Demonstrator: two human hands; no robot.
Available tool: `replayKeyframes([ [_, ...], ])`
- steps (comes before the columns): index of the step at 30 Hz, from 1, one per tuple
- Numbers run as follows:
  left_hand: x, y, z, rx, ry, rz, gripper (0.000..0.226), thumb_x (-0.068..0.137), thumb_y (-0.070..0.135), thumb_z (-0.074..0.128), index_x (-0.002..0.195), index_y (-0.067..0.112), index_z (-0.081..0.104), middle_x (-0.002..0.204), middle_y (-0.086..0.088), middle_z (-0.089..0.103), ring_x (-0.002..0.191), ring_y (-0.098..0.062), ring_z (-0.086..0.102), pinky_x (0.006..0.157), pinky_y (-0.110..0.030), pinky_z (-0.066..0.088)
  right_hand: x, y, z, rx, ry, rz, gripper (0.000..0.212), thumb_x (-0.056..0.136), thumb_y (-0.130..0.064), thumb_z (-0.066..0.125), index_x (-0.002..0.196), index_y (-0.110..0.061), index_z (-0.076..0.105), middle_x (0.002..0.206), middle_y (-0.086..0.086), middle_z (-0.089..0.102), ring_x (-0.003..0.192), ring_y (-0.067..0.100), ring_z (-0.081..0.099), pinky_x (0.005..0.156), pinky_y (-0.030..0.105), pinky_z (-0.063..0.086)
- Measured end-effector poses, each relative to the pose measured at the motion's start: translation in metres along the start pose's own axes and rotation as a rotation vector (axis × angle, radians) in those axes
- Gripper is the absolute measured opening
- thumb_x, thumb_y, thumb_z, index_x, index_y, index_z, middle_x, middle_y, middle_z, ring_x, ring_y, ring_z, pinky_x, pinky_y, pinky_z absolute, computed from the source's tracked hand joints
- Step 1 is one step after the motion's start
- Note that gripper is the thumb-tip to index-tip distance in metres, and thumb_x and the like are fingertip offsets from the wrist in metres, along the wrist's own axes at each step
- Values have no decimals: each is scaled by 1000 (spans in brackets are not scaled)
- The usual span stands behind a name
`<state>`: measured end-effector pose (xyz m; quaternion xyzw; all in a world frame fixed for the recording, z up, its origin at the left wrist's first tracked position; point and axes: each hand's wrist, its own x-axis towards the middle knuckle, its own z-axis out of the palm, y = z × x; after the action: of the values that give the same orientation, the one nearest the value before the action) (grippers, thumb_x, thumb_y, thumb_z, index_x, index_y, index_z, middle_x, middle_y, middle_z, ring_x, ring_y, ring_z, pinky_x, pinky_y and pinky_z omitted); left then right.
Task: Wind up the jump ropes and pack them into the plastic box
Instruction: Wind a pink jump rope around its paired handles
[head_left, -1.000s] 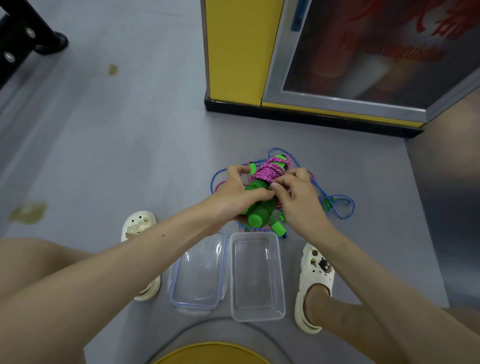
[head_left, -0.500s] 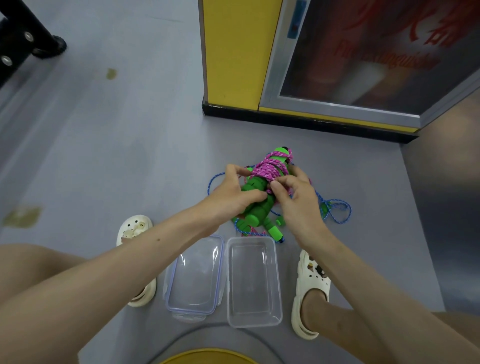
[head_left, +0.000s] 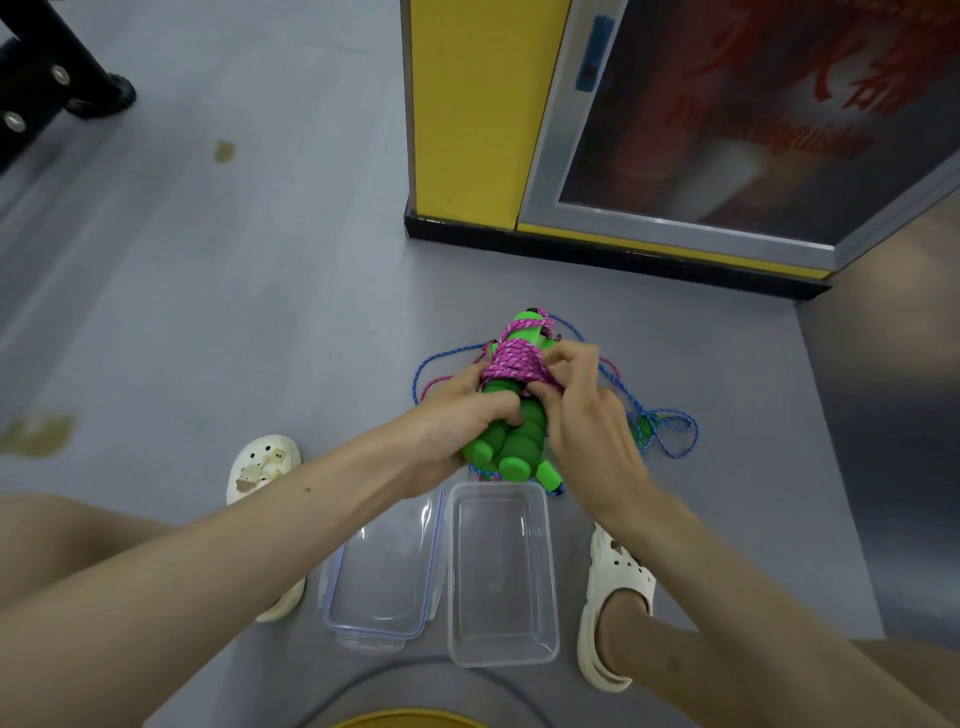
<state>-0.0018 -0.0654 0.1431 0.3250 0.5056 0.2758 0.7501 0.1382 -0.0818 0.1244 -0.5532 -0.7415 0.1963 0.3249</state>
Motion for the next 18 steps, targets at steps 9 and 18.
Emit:
replayKeyframes([
  [9,-2,1,-3,29,-29,-45,34,84,-7,46,111,11,56,81,-7,67,74,-21,64,68,-30,53,3,13,-5,-458,-203,-271,29,80,-8,44,106,-22,41,90,5,60,56,22,57,37,32,41],
  [18,-4,-3,-9,179,1,-90,37,79,-3,51,114,6,58,98,-20,66,87,-31,64,81,-42,53,-8,17,-3,-595,-240,-344,46,69,-6,76,94,-22,41,75,-1,57,47,18,49,36,24,28],
])
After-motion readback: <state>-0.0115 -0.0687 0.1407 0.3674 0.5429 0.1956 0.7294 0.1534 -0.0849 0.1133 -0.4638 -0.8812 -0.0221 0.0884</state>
